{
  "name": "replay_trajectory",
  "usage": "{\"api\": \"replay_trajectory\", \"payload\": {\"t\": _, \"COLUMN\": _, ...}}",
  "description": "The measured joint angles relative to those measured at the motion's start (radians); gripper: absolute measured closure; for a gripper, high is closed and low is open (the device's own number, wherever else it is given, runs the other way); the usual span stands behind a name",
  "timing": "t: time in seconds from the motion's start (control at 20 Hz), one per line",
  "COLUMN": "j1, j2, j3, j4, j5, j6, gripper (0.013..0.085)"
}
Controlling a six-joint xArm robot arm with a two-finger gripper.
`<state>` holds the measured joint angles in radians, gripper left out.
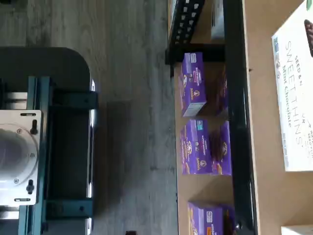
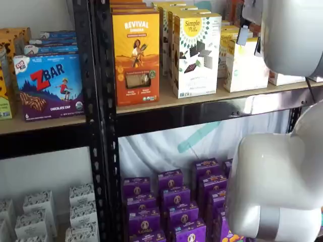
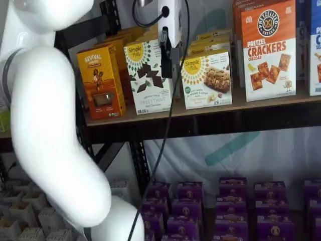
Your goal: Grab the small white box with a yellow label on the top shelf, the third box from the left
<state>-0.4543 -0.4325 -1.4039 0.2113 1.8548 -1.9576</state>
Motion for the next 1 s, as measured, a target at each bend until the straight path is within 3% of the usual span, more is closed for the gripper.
{"api": "replay_trajectory", "payload": {"t": 0.1, "j1": 0.019, "j2": -0.001, "j3": -0.01, "j4": -0.031, "j5": 0.027, "j6": 0.01, "gripper": 0.013}}
{"api": "replay_trajectory", "payload": {"t": 0.2, "j1": 0.02, "j2": -0.013, "j3": -0.002, "j4": -0.027, "j5": 0.028, "j6": 0.013, "gripper": 0.013}}
{"api": "replay_trajectory", "payload": {"t": 0.35, "j1": -0.004, "j2": -0.048, "j3": 0.032, "j4": 0.026, "j5": -0.011, "j6": 0.008, "gripper": 0.013}}
{"api": "replay_trajectory", "payload": {"t": 0.7, "j1": -0.066, "j2": -0.135, "j3": 0.158, "j4": 0.145, "j5": -0.235, "j6": -0.04, "gripper": 0.013}}
{"api": "replay_trajectory", "payload": {"t": 1.0, "j1": -0.078, "j2": -0.083, "j3": 0.145, "j4": 0.164, "j5": -0.301, "j6": -0.064, "gripper": 0.013}}
